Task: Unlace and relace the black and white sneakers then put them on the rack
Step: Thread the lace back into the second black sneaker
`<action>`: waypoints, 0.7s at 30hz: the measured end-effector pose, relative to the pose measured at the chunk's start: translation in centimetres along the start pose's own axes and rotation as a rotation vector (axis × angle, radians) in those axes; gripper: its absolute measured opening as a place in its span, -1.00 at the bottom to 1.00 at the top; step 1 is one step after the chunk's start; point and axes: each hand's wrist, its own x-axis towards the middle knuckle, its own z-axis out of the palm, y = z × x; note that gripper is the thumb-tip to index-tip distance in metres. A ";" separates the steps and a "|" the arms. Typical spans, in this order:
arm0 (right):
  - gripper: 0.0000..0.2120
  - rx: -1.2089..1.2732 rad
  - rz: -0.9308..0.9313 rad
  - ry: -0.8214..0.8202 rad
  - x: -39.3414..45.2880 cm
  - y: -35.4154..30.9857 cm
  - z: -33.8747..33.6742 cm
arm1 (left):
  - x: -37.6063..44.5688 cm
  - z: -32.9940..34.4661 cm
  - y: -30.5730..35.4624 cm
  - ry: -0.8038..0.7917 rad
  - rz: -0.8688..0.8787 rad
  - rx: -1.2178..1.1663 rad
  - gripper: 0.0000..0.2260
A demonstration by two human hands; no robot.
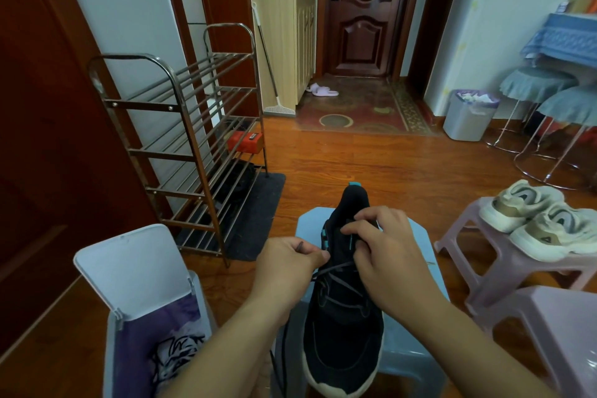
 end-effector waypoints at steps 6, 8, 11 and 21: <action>-0.72 0.032 -0.030 -0.017 0.0 0.1 0.7 | -0.3 0.3 0.3 0.029 0.014 -0.046 -0.90; -0.69 0.058 -0.035 -0.051 0.1 0.0 0.9 | -0.3 0.5 0.4 0.046 0.007 -0.062 -0.92; -0.66 0.075 -0.025 -0.109 0.2 -0.1 1.1 | -0.3 0.7 0.4 0.070 0.017 -0.049 -0.93; -0.69 0.066 0.000 -0.154 0.8 -0.3 1.0 | 0.2 0.5 0.4 0.060 -0.049 -0.163 -0.89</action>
